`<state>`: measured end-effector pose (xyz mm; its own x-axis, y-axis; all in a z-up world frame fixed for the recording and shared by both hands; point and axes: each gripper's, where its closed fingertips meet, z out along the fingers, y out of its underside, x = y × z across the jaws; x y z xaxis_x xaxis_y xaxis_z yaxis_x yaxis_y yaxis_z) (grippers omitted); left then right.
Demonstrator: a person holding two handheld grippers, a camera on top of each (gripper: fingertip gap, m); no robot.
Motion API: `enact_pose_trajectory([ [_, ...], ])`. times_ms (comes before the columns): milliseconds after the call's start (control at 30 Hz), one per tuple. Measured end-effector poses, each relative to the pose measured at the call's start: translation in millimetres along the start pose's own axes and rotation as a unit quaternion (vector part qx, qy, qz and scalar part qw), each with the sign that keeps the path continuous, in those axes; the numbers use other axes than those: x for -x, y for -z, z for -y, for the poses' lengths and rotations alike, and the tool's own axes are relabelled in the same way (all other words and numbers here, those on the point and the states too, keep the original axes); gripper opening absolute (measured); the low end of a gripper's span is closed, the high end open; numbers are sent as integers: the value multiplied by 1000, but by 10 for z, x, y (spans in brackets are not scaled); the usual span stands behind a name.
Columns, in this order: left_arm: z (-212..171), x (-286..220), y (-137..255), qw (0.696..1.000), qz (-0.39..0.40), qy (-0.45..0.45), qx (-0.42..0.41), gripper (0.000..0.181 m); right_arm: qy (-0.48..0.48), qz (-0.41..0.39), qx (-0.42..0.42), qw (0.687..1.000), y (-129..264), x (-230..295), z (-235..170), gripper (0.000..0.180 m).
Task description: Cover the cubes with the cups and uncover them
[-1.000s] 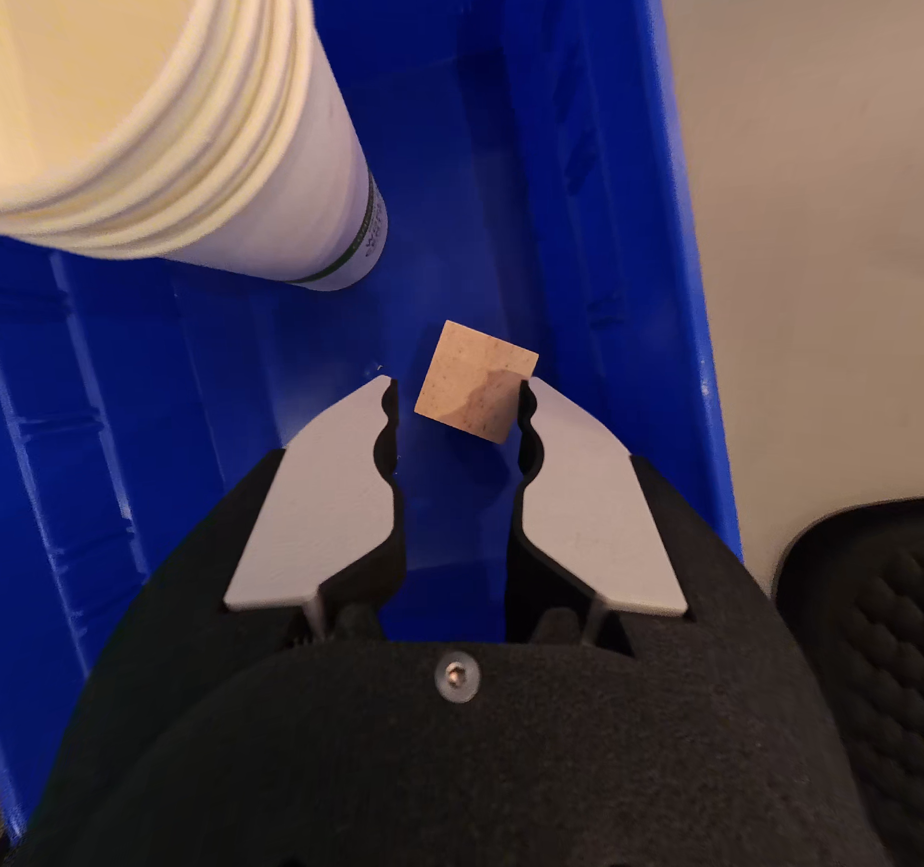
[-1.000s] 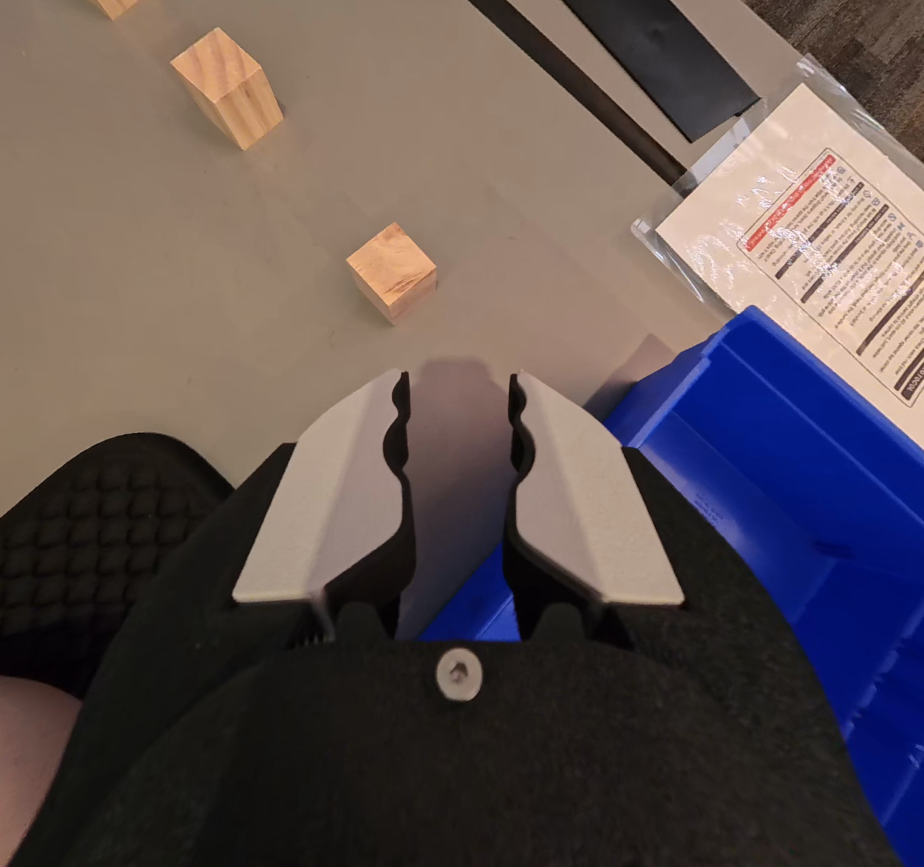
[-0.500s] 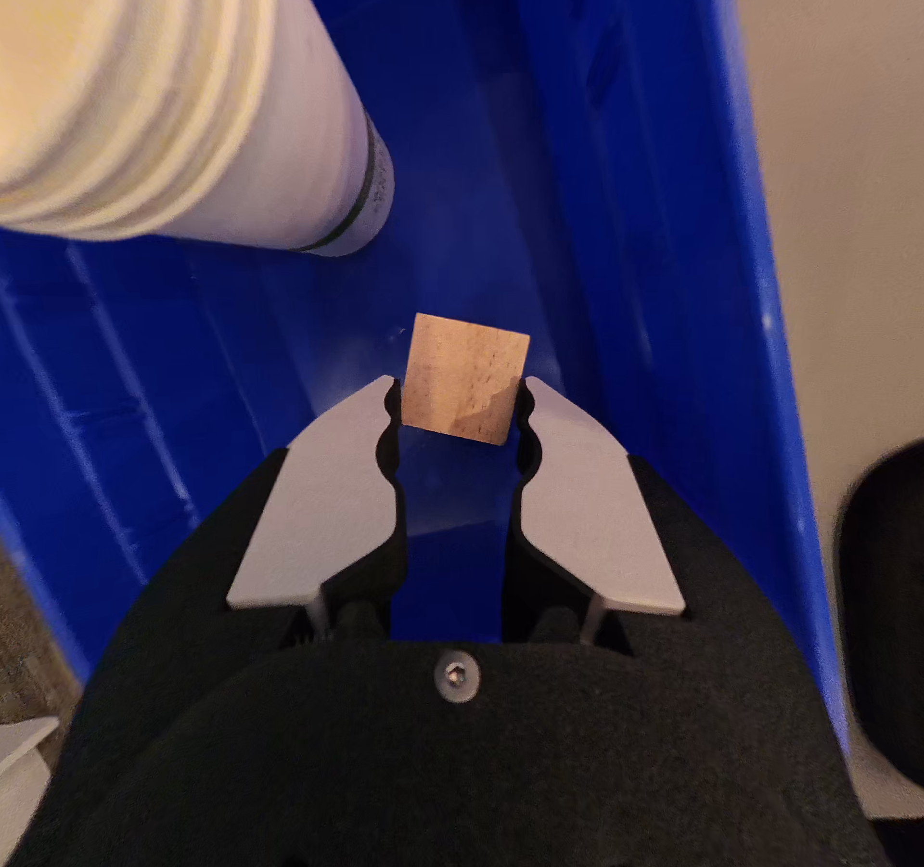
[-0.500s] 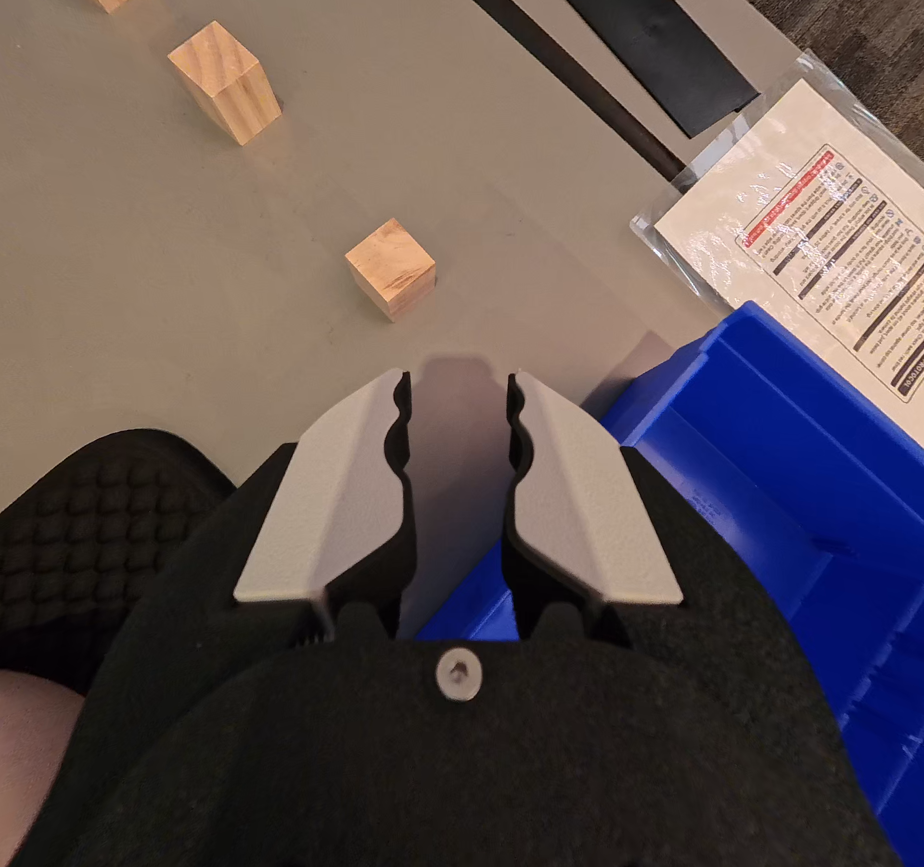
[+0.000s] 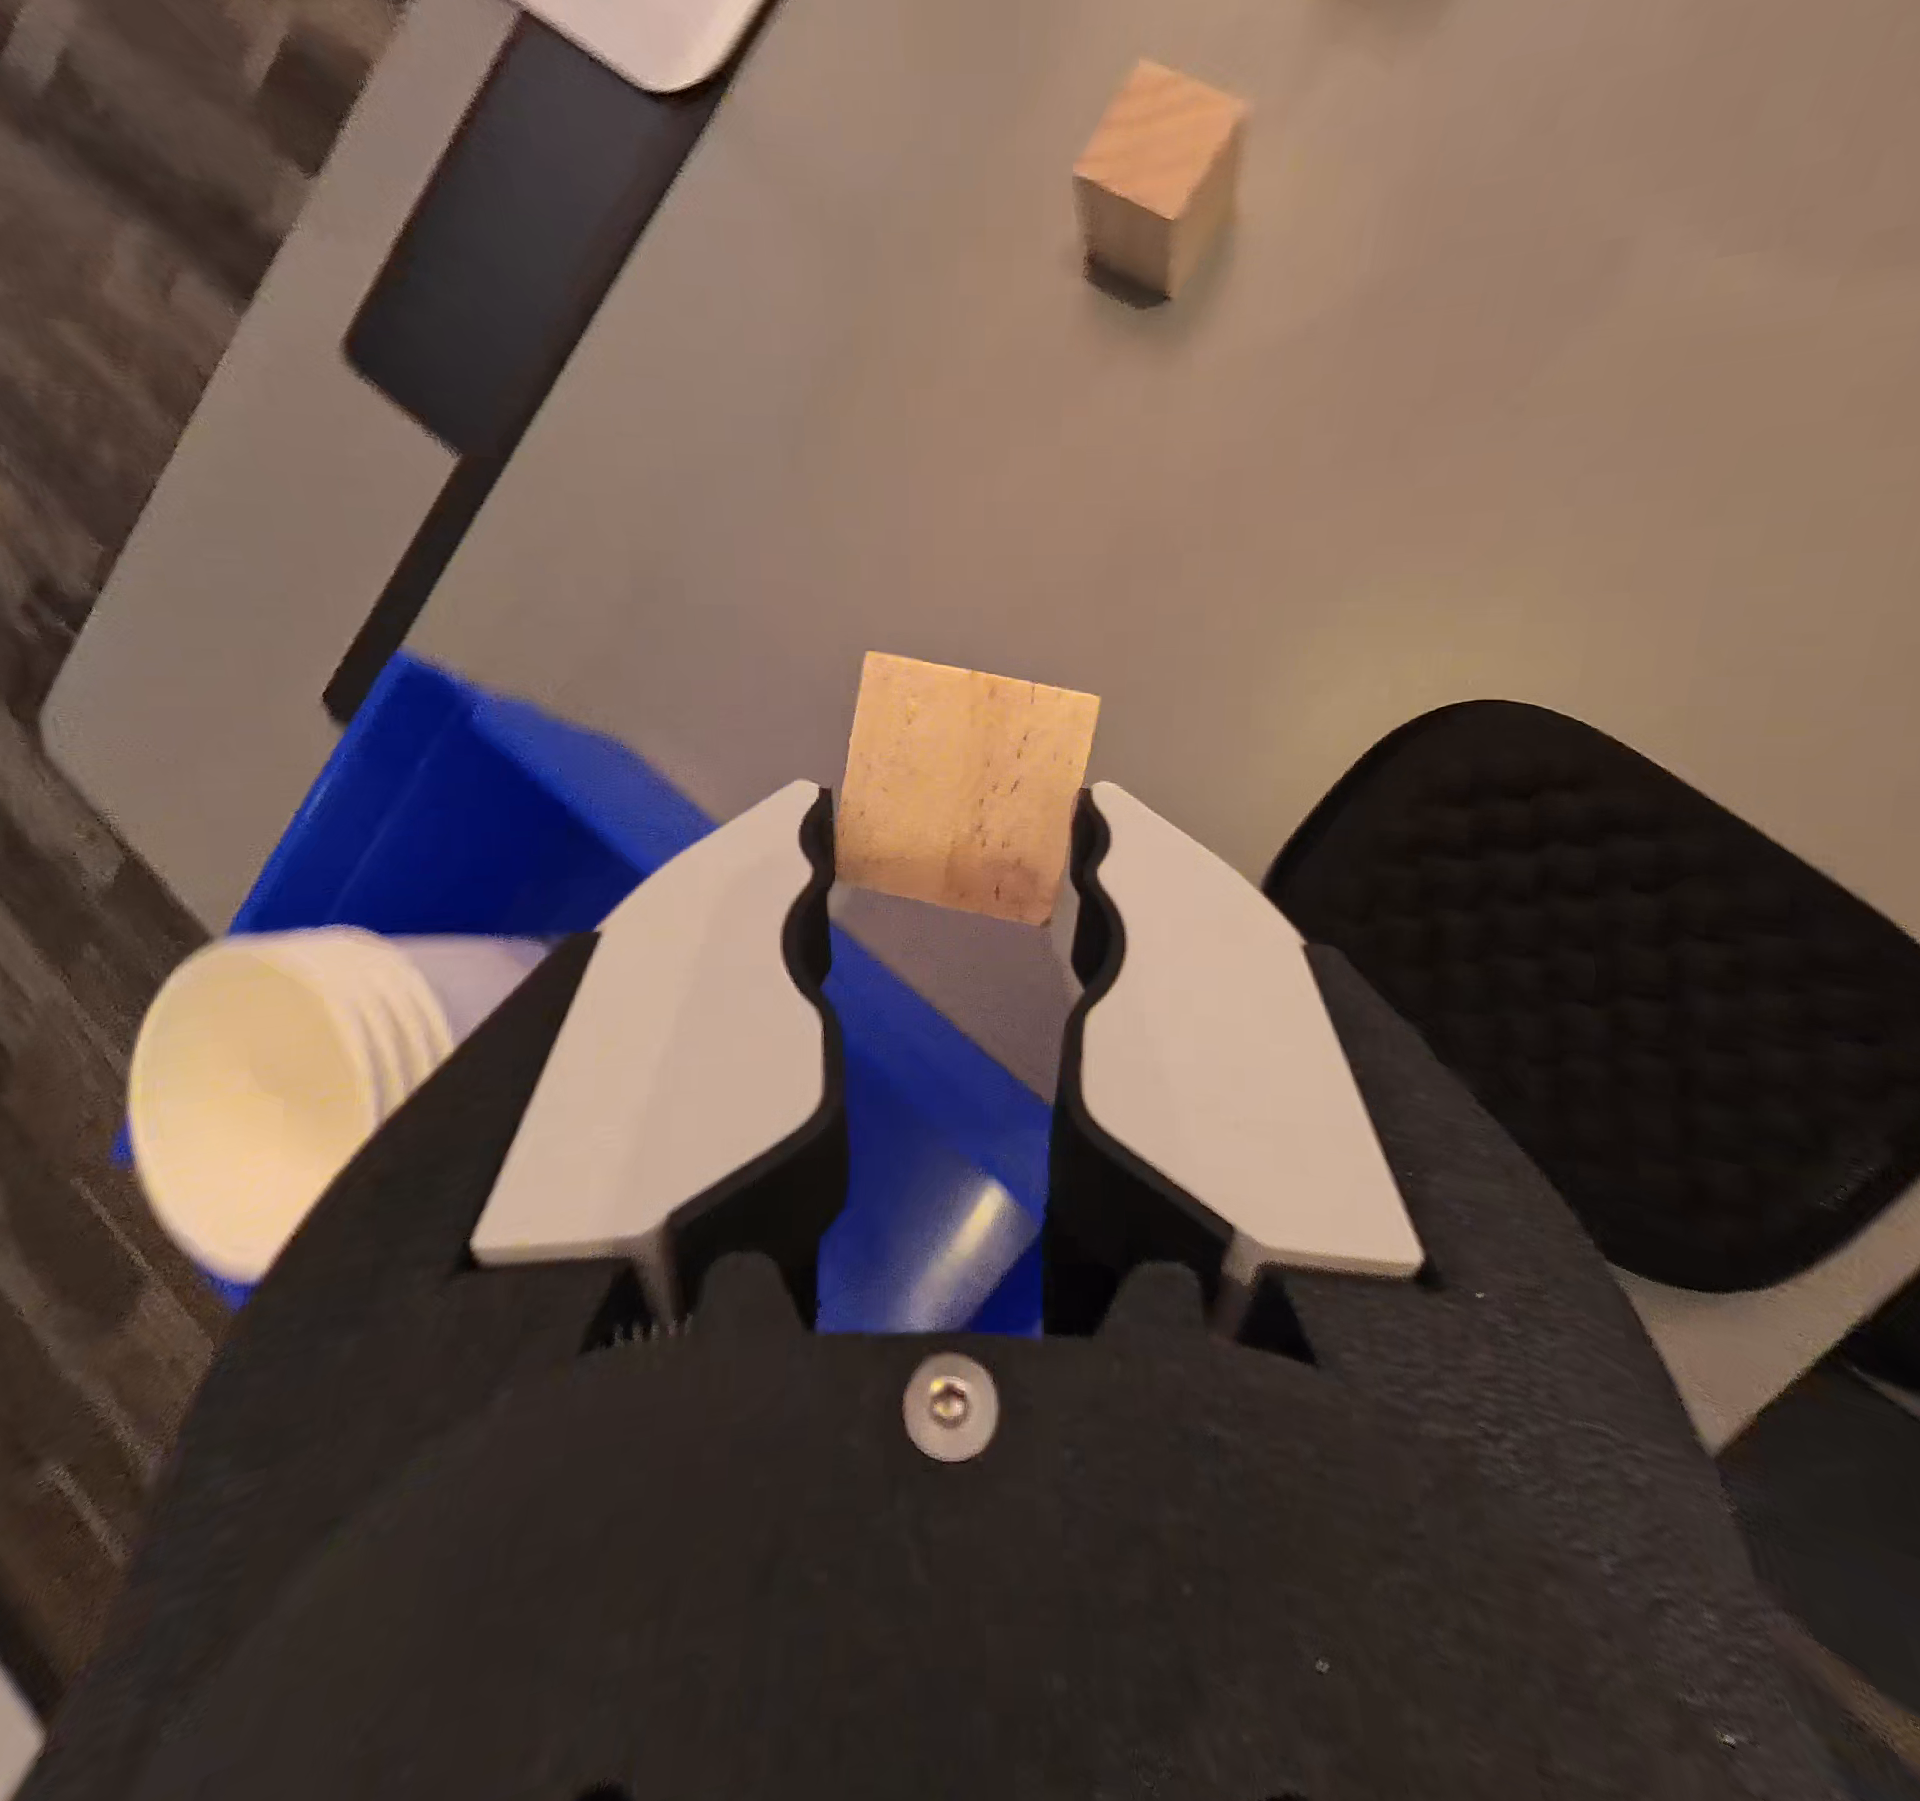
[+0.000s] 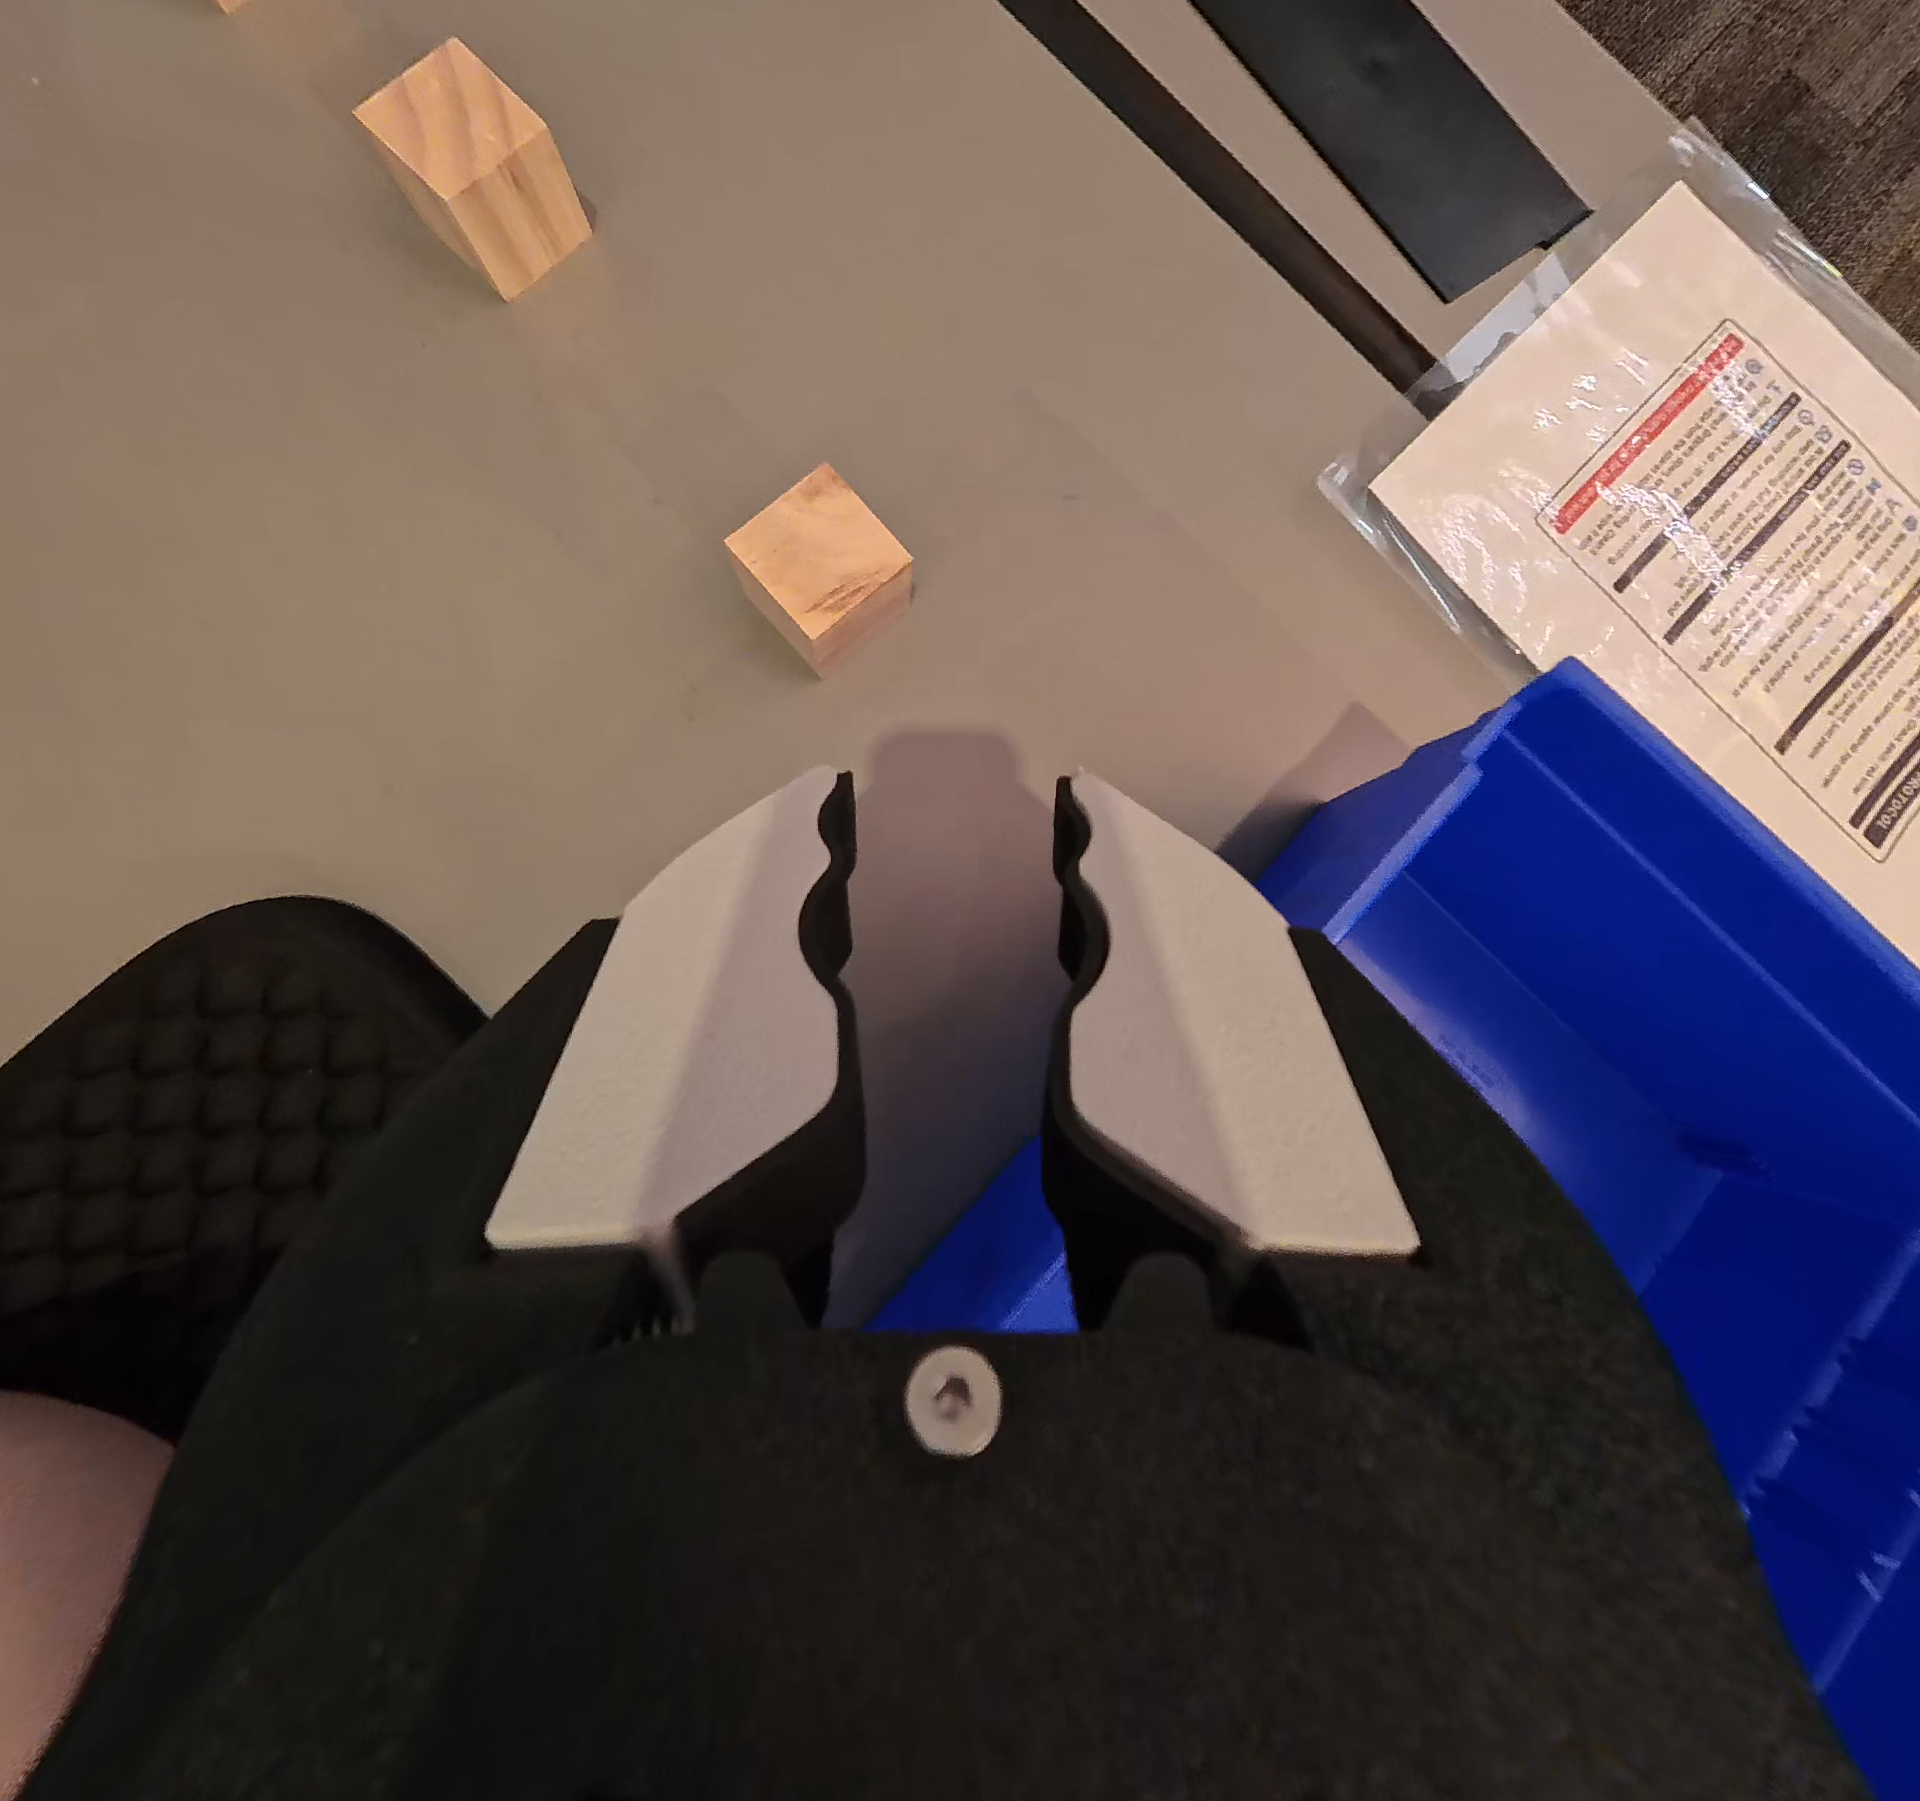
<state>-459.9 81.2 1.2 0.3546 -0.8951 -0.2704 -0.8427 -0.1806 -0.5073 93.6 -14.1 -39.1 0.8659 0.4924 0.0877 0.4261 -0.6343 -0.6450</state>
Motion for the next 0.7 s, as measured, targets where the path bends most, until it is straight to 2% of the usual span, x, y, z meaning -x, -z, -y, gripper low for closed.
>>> enact_pose_trajectory([
  [167, 30, -248, -709, 994, -71, -76, 46, 43, 0, 7, 7, 1000, -41, 16, -37, 36],
  [300, 46, -321, -1089, 986, -119, -107, 54, 43, -6, 13, 2, 1000, -56, 6, -71, 35],
  [433, 39, -169, -1302, 980, -106, -154, 65, 43, -18, 12, 8, 1000, -66, -27, -129, 35],
  [700, 29, -16, -1477, 975, -133, -166, 63, 43, -15, 8, -14, 1000, 5, -52, -41, 34],
])
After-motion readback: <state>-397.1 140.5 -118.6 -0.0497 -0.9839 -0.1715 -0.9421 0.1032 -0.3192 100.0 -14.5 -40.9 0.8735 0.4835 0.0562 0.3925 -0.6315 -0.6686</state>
